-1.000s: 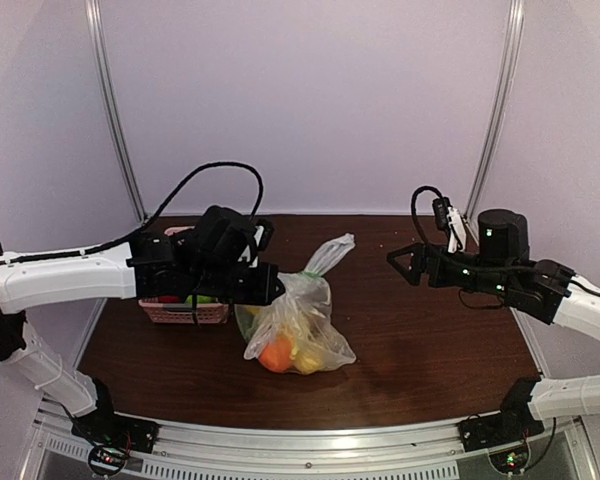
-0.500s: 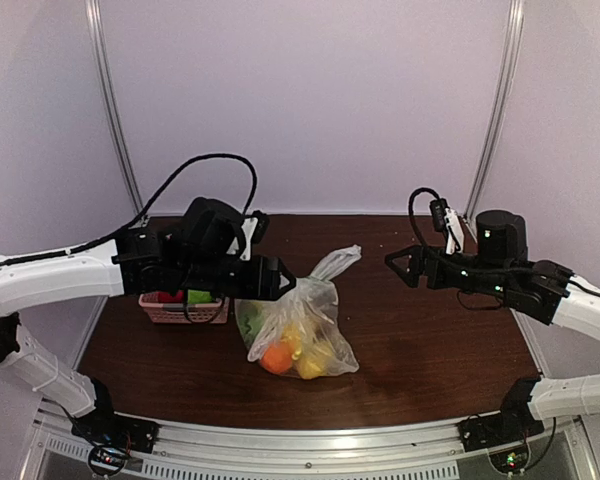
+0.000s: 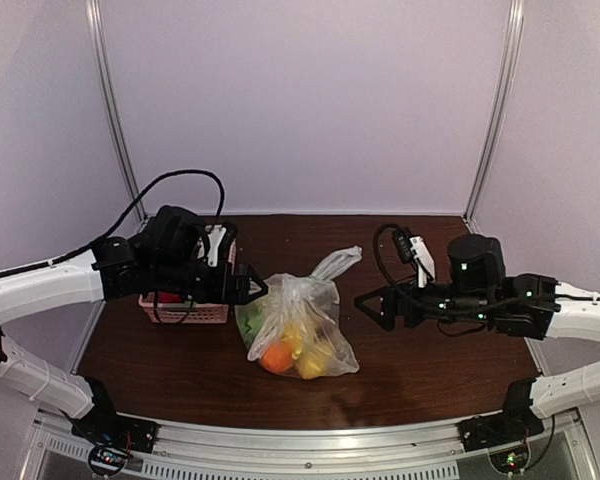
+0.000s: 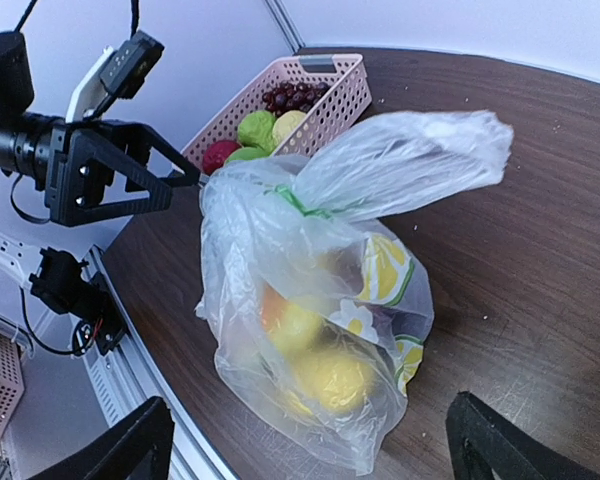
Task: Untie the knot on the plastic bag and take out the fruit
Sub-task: Place the takeout bag at the center of the board, then adjust the takeout bag at the center of the board.
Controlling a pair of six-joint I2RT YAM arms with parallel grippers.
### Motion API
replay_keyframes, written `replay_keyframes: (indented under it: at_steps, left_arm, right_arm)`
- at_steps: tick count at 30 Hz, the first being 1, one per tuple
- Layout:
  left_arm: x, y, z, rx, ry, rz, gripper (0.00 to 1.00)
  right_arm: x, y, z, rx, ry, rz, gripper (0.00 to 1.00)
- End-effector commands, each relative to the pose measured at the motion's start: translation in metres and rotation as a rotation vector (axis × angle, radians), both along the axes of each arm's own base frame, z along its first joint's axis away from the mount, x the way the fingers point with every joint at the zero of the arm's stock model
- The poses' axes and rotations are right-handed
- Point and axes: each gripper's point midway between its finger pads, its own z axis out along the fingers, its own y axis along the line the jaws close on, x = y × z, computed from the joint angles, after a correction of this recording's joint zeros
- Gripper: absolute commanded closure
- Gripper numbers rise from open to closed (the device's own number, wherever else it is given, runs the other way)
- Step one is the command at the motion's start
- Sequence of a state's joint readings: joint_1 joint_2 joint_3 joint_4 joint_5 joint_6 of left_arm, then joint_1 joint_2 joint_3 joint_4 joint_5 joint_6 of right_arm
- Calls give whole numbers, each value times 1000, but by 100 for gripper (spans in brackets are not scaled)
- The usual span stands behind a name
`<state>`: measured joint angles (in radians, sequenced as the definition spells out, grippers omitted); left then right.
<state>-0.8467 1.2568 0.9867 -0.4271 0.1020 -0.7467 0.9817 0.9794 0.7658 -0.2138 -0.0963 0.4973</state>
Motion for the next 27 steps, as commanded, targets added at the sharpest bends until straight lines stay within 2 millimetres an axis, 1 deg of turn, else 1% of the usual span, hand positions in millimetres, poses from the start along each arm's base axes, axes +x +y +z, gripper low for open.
replay_keyframes:
  at_steps: [1,3,5,8,11,14,19,23,27]
  left_arm:
    - [6,-5,-7,-20,-19,-48,6]
    - [12,-4,-12,13,-49,-55,6]
    - [16,-5,-13,28,-83,-71,7]
    - [17,-9,-10,25,-125,-102,8]
    - [16,-11,-14,28,-133,-125,9]
    - [18,-12,-24,46,-117,-128,9]
    - [27,-12,-40,94,-111,-106,8]
    - [36,-15,-48,123,-113,-91,7]
    - [44,-18,-51,140,-126,-82,8]
  right_arm:
    - [-8,19,-22,-83,10,-9,5]
    - [-11,31,-28,-98,17,-5,6]
    - [-13,43,-36,-112,35,-5,7]
    - [-17,60,-45,-133,44,9,10]
    - [-16,71,-55,-157,49,1,10]
    - [-10,75,-59,-181,43,-21,7]
    - [5,72,-63,-247,11,-101,6]
    - [14,71,-66,-272,-4,-147,8]
    - [17,77,-75,-291,11,-151,14]
